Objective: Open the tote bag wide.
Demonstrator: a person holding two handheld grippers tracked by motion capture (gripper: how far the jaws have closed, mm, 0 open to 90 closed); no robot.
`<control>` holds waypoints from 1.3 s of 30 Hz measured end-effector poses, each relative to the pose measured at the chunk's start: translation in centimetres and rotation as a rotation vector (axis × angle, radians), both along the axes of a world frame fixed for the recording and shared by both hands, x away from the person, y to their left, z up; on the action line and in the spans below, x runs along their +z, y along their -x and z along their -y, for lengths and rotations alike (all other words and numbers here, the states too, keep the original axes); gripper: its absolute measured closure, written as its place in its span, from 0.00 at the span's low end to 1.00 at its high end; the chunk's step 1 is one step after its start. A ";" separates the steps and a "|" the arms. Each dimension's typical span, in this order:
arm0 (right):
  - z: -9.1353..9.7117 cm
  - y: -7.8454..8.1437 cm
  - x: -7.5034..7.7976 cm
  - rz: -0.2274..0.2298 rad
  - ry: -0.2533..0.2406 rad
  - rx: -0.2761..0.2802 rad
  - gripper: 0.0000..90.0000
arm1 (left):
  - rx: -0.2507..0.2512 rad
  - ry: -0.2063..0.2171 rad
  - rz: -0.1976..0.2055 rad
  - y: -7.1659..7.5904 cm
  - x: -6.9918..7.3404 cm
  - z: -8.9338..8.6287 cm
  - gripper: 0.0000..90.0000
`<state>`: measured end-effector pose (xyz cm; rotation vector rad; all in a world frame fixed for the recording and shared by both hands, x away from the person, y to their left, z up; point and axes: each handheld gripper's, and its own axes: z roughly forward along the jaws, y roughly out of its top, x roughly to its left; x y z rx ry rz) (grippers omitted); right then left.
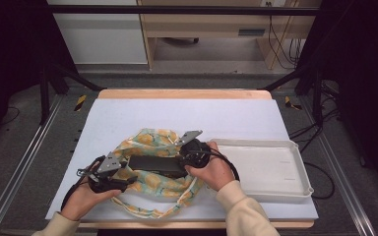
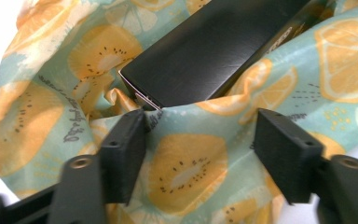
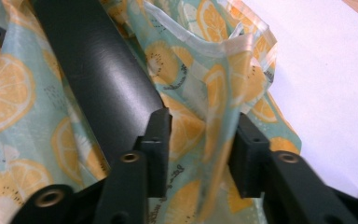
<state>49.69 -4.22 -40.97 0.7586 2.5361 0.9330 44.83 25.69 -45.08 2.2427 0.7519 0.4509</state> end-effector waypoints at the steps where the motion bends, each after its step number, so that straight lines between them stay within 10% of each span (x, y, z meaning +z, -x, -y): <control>1: 0.0 0.0 0.0 -0.001 0.001 0.001 0.75 | 0.001 -0.004 0.001 0.1 0.1 0.0 0.44; 10: 0.0 -0.1 -0.1 -0.008 -0.002 0.007 0.83 | 0.002 -0.034 -0.004 0.3 0.0 -0.8 0.76; 16: -0.2 -0.1 -0.3 -0.019 -0.003 -0.004 0.68 | -0.003 -0.044 -0.012 0.2 -0.1 -1.0 0.87; 22: -0.3 -0.4 -0.5 -0.025 0.007 0.003 0.82 | -0.011 -0.059 -0.001 0.2 -0.1 -1.0 0.99; 39: 1.0 -1.2 -0.7 -0.030 0.007 -0.052 1.00 | -0.046 -0.156 0.020 1.1 0.2 -0.7 1.00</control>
